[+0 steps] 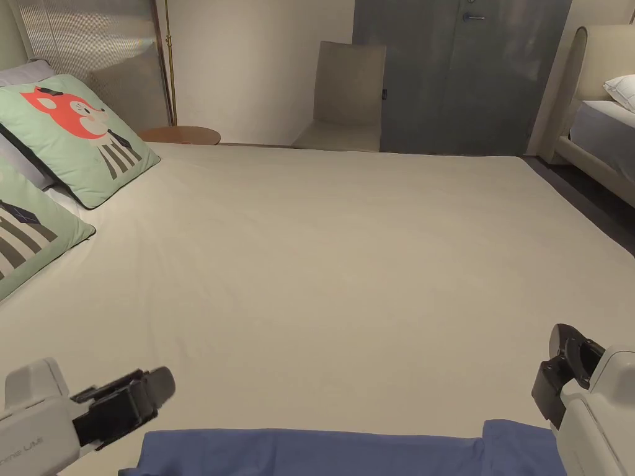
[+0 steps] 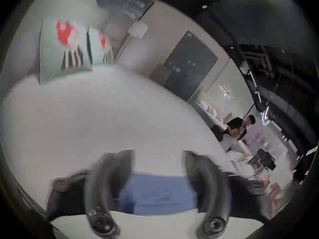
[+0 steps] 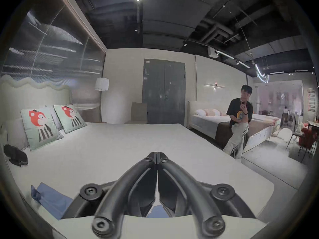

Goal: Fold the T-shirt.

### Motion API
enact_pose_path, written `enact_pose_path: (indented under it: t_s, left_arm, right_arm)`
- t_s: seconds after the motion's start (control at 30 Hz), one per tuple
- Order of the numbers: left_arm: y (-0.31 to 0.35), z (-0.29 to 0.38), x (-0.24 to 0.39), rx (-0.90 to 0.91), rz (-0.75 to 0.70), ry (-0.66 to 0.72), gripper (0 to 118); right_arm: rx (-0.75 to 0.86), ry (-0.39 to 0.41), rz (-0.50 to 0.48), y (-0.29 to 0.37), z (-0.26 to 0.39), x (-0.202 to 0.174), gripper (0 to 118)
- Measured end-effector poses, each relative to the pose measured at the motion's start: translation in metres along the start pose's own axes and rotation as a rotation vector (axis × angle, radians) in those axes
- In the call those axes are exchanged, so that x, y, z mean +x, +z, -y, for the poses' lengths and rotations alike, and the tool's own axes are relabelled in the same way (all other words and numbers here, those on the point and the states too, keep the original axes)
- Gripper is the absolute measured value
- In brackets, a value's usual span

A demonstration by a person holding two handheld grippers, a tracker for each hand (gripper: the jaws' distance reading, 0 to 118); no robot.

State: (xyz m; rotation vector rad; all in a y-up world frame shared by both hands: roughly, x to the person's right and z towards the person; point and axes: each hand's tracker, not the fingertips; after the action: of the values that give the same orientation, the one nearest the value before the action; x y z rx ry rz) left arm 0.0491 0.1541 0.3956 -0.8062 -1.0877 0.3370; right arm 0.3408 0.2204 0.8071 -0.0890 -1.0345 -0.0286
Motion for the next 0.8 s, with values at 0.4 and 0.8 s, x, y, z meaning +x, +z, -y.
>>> enact_pose_path:
  t_s: [0.4, 0.8]
  left_arm:
    - [-0.050, 0.037, -0.103, -0.248, 0.149, 0.451, 103]
    - [-0.071, 0.048, -0.089, -0.336, 0.104, 0.444, 10]
  right_arm:
    - [-0.058, 0.003, -0.005, 0.003, 0.002, -0.019, 1]
    - [-0.067, 0.026, -0.031, 0.001, -0.004, -0.035, 1]
